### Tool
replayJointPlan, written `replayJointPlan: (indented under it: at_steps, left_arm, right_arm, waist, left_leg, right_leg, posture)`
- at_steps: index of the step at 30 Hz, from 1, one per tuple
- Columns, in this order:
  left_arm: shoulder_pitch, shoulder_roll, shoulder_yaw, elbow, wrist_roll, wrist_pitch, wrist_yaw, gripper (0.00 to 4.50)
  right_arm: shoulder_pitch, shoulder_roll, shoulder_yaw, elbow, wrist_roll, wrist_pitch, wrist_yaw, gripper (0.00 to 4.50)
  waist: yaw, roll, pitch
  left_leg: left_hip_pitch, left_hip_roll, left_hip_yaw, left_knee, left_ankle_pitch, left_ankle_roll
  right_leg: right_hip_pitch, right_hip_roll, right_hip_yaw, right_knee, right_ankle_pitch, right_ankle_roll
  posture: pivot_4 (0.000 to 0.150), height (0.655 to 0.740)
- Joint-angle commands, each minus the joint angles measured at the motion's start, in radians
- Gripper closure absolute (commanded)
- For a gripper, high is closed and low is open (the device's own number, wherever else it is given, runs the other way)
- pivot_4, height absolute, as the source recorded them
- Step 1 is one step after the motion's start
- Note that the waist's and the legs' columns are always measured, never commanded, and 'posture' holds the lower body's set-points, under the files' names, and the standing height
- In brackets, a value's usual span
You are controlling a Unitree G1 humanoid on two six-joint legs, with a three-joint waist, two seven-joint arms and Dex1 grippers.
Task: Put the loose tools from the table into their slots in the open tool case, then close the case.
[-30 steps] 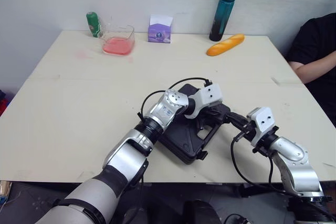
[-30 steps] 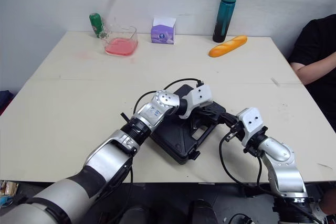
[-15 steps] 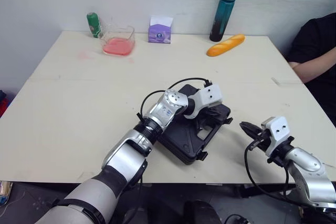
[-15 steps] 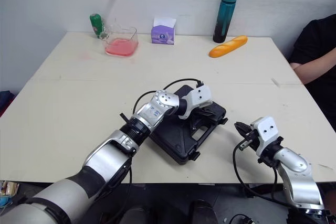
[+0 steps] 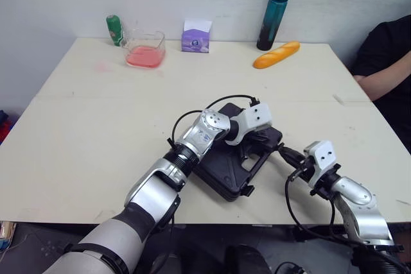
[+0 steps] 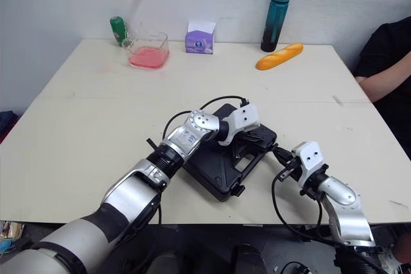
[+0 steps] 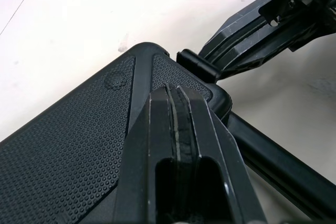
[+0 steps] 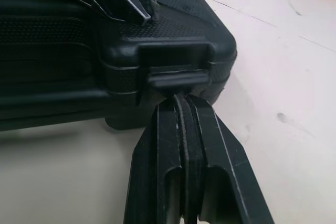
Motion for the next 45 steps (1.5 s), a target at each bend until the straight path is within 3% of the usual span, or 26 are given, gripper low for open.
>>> replayJointPlan:
  at_steps: [1, 32, 38, 41, 45]
  left_arm:
    - [0.109, 0.044, -0.086, 0.138, 0.113, 0.130, 0.010, 4.46]
    - [0.133, 0.071, -0.087, 0.091, 0.110, 0.137, 0.013, 4.46]
    - [0.150, 0.091, -0.023, -0.085, 0.037, 0.032, -0.024, 4.46]
    - [0.169, 0.112, 0.005, -0.202, 0.009, 0.023, -0.047, 4.46]
    - [0.218, 0.163, 0.067, -0.459, -0.071, 0.036, -0.102, 4.46]
  right_arm:
    - [-0.028, -0.003, 0.002, -0.052, 0.022, -0.004, 0.019, 4.50]
    - [-0.120, -0.020, 0.024, -0.038, -0.009, 0.050, 0.065, 4.50]
    - [-0.070, -0.066, -0.021, -0.066, 0.005, 0.034, 0.089, 4.50]
    - [-0.044, -0.089, -0.042, -0.082, 0.017, 0.022, 0.101, 4.50]
    - [0.021, -0.124, -0.094, -0.106, 0.045, 0.000, 0.133, 4.50]
  waist:
    - [0.000, 0.000, 0.000]
    - [-0.028, -0.003, 0.006]
    - [-0.026, 0.006, 0.017]
    - [-0.023, 0.012, 0.022]
    - [-0.021, 0.019, 0.035]
  left_leg:
    - [0.000, 0.000, 0.000, 0.000, 0.000, 0.000]
    - [0.004, -0.001, 0.000, -0.015, 0.003, -0.003]
    - [0.002, -0.001, 0.000, -0.016, 0.003, -0.003]
    - [-0.008, -0.001, 0.000, -0.016, 0.006, -0.006]
    - [-0.015, -0.002, 0.001, -0.016, 0.015, -0.010]
  right_leg:
    - [0.000, 0.000, 0.000, 0.000, 0.000, 0.000]
    - [0.000, 0.003, 0.003, -0.004, 0.000, -0.003]
    - [-0.002, 0.003, 0.004, -0.005, 0.000, -0.003]
    - [-0.012, 0.003, 0.003, -0.003, 0.000, -0.003]
    - [-0.019, 0.008, 0.002, -0.002, 0.000, -0.003]
  posture:
    - [0.150, 0.7400]
    - [0.150, 0.7400]
    - [0.150, 0.7400]
    - [0.150, 0.7400]
    - [0.150, 0.7400]
